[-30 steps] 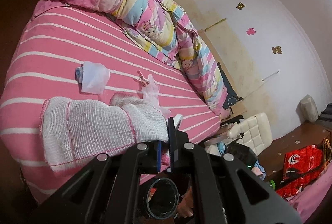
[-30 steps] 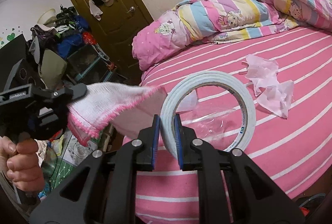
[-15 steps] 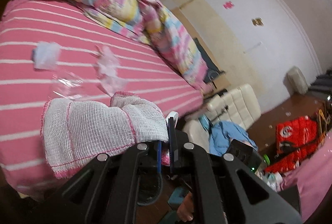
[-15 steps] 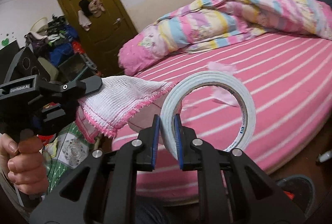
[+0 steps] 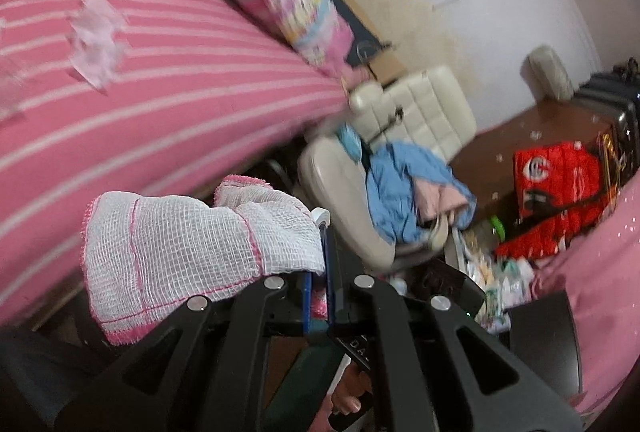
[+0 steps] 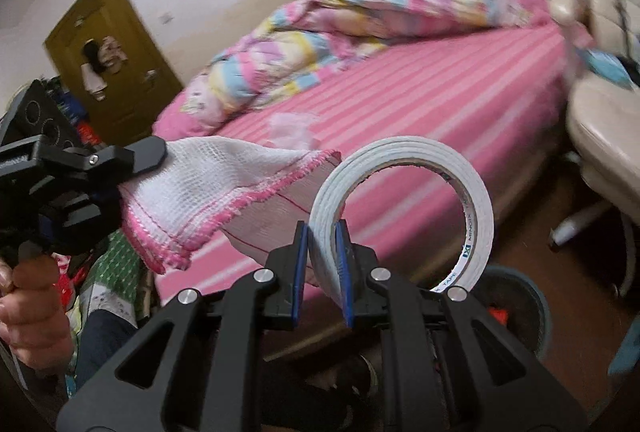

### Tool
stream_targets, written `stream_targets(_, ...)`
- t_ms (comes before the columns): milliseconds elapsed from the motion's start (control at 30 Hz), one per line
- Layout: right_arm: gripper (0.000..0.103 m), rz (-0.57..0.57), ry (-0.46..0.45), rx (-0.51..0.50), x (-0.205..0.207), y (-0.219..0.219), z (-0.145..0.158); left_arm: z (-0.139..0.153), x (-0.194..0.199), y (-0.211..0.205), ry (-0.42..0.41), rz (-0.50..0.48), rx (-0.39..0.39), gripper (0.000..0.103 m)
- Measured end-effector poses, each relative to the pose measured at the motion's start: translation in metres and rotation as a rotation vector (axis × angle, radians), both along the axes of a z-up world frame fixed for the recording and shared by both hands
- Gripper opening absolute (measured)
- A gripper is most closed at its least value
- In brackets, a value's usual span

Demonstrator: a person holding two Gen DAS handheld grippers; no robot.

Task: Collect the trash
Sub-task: 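Carry the cloth and tape roll over the black bin, then open both tools to drop cloth and tape roll into the bin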

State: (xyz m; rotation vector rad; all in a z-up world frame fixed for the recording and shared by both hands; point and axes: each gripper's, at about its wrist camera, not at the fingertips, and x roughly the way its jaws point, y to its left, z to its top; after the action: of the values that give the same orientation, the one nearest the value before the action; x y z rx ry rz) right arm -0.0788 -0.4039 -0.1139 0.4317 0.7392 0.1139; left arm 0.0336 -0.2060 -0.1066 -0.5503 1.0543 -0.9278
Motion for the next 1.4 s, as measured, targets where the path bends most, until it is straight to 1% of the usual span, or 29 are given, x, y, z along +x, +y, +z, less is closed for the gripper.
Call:
stream_targets(100, 0.015, -0.055, 0.048, 0.006, -0.019, -0.026, -0.023, -0.029, -0.004, -0.032, 0.044, -0.061, 0.039, 0.005)
stream_targets(200, 0.015, -0.093, 0.082, 0.017, -0.032, -0.043, -0.040, -0.056, -0.006, -0.055, 0.088, -0.108, 0.071, 0.005)
stream_targets(300, 0.015, -0.135, 0.133, 0.029, -0.045, -0.061, -0.065, -0.084, -0.007, -0.079, 0.130, -0.154, 0.105, 0.005)
stream_targets(467, 0.015, -0.185, 0.191, 0.046, -0.055, -0.079, -0.094, -0.130, 0.000, -0.115, 0.189, -0.223, 0.174, 0.005)
stream_targets(533, 0.015, -0.197, 0.210, 0.048, -0.057, -0.082, -0.103, -0.142, 0.004, -0.128, 0.197, -0.248, 0.199, 0.005)
stream_targets(667, 0.015, -0.212, 0.257, 0.055, -0.061, -0.088, -0.123, -0.167, 0.008, -0.149, 0.222, -0.297, 0.225, 0.005)
stream_targets(867, 0.015, -0.214, 0.328, 0.062, -0.058, -0.091, -0.147, -0.203, 0.009, -0.170, 0.257, -0.354, 0.260, 0.005)
stream_targets(933, 0.015, -0.215, 0.346, 0.061, -0.056, -0.092, -0.154, -0.212, 0.007, -0.175, 0.257, -0.377, 0.290, 0.006)
stream_targets(1000, 0.015, -0.214, 0.367, 0.065, -0.054, -0.095, -0.162, -0.225, 0.007, -0.175, 0.286, -0.395, 0.320, 0.006)
stream_targets(1100, 0.015, -0.206, 0.392, 0.059, -0.049, -0.096, -0.172, -0.238, 0.013, -0.171, 0.326, -0.378, 0.363, 0.021)
stream_targets(1133, 0.015, -0.203, 0.398, 0.057, -0.047, -0.096, -0.175, -0.240, 0.014, -0.169, 0.329, -0.371, 0.373, 0.033)
stream_targets(1167, 0.015, -0.200, 0.403, 0.057, -0.045, -0.096, -0.177, -0.241, 0.015, -0.169, 0.327, -0.362, 0.390, 0.053)
stream_targets(1200, 0.015, -0.197, 0.407, 0.055, -0.044, -0.095, -0.179, -0.241, 0.017, -0.167, 0.319, -0.349, 0.410, 0.060)
stream_targets(1267, 0.015, -0.189, 0.417, 0.050, -0.041, -0.092, -0.185, -0.242, 0.018, -0.166, 0.313, -0.339, 0.418, 0.068)
stream_targets(1300, 0.015, -0.186, 0.422, 0.049, -0.039, -0.091, -0.188, -0.244, 0.020, -0.164, 0.322, -0.333, 0.425, 0.070)
stream_targets(1333, 0.015, -0.184, 0.425, 0.049, -0.036, -0.090, -0.189, -0.245, 0.021, -0.164, 0.325, -0.326, 0.430, 0.072)
stream_targets(1400, 0.015, -0.180, 0.431, 0.050, -0.034, -0.089, -0.192, -0.246, 0.024, -0.159, 0.331, -0.307, 0.432, 0.072)
